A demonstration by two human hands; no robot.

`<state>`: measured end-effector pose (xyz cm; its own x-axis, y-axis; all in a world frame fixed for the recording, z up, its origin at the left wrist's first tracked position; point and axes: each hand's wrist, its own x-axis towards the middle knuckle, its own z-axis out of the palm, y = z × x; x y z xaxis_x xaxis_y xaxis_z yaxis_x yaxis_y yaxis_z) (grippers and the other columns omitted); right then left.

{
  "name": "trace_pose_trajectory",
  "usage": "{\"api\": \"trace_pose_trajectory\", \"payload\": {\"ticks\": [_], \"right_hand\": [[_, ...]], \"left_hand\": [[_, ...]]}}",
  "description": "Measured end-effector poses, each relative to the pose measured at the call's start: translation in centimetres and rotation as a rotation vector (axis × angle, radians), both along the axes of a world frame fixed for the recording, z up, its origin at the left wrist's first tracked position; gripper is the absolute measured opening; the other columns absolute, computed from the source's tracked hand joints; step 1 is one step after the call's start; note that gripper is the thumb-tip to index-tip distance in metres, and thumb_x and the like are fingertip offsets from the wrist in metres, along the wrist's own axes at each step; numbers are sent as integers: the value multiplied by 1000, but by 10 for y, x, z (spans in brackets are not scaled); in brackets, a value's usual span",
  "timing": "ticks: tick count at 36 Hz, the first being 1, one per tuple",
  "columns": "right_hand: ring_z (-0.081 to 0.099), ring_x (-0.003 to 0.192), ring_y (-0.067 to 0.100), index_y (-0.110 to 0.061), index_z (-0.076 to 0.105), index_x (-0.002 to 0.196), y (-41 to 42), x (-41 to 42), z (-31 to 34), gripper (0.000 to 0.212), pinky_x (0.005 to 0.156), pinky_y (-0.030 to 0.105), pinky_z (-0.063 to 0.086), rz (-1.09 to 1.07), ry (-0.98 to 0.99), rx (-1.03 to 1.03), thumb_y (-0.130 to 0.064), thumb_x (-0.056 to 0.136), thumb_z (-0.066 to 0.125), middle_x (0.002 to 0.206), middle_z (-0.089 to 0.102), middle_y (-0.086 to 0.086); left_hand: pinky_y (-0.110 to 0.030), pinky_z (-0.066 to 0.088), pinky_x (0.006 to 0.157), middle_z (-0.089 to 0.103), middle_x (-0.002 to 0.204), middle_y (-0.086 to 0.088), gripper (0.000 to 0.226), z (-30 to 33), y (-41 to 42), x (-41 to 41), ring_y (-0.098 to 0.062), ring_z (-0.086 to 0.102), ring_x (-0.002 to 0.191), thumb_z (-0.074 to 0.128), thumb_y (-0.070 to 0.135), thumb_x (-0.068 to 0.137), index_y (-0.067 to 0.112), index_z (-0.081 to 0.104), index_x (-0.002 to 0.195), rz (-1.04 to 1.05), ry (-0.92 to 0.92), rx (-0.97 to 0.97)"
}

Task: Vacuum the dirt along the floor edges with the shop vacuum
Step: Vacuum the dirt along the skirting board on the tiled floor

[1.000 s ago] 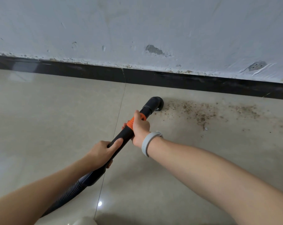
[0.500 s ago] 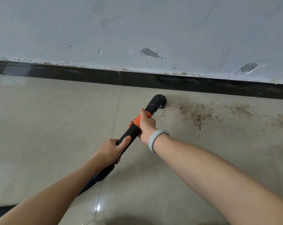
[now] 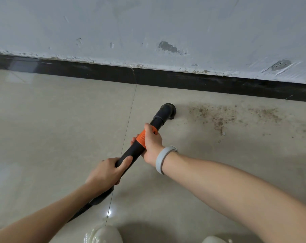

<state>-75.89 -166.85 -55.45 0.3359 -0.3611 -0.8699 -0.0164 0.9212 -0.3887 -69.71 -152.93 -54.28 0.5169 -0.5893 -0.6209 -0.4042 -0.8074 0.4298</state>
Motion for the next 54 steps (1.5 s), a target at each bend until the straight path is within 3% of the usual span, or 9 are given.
{"api": "trace_pose_trajectory", "payload": {"ticks": [10,16,21,25,30,36,40,43,54], "right_hand": [[57,64,23,-10,48,101,59,26,7,22,62,32,56,158,-28,50,-27,89,56,71,51,8],[52,73,25,-10,46,88,79,20,12,16,62,31,57,170,-46,132,-23,92,55,70,49,9],[61,67,21,-11,48,86,70,2,13,18,75,34,59,184,-15,133,-26,94,55,74,54,8],[65,67,22,-9,50,98,55,-12,11,25,83,39,58,147,34,93,-33,94,56,79,59,9],[65,67,23,-10,47,83,35,-29,13,25,83,38,57,77,70,53,-31,95,53,75,57,8],[67,68,23,-10,47,85,16,-48,15,27,85,40,57,43,125,-9,-34,96,52,79,60,9],[67,64,22,-8,48,85,8,-56,14,30,81,38,58,20,167,-66,-36,97,51,78,59,8],[68,62,21,-5,51,105,3,-57,13,34,75,35,59,45,191,-112,-38,97,49,89,61,10],[65,57,20,-7,43,124,-9,-24,23,42,50,27,55,154,160,-135,-38,97,49,101,58,11]], "left_hand": [[-29,47,61,63,50,1,56,3,67,11,-12,58,45,35,55,95,14,53,60,111,0,27],[-30,48,61,61,47,0,60,9,90,10,-14,57,43,33,62,88,14,51,56,114,24,76],[-28,46,58,60,47,3,67,9,80,2,-8,52,40,37,80,79,17,49,59,54,25,91],[-29,46,57,57,45,3,70,6,62,-3,-8,49,38,21,82,59,17,47,59,-14,10,74],[-28,43,56,56,47,3,69,0,37,-12,-12,48,43,21,82,59,18,46,62,-96,14,46],[-30,45,60,57,48,5,62,-3,11,-19,-14,51,50,26,79,69,20,47,64,-180,1,44],[-33,49,65,59,58,2,60,-2,-3,-29,-17,54,56,31,73,82,18,48,67,-218,-39,60],[-32,49,66,60,60,2,54,0,-10,-33,-17,55,58,33,65,91,18,50,69,-224,-76,68],[-33,50,67,67,68,-2,57,0,-9,-21,-20,64,67,28,66,90,17,56,79,-105,-215,25]]}}
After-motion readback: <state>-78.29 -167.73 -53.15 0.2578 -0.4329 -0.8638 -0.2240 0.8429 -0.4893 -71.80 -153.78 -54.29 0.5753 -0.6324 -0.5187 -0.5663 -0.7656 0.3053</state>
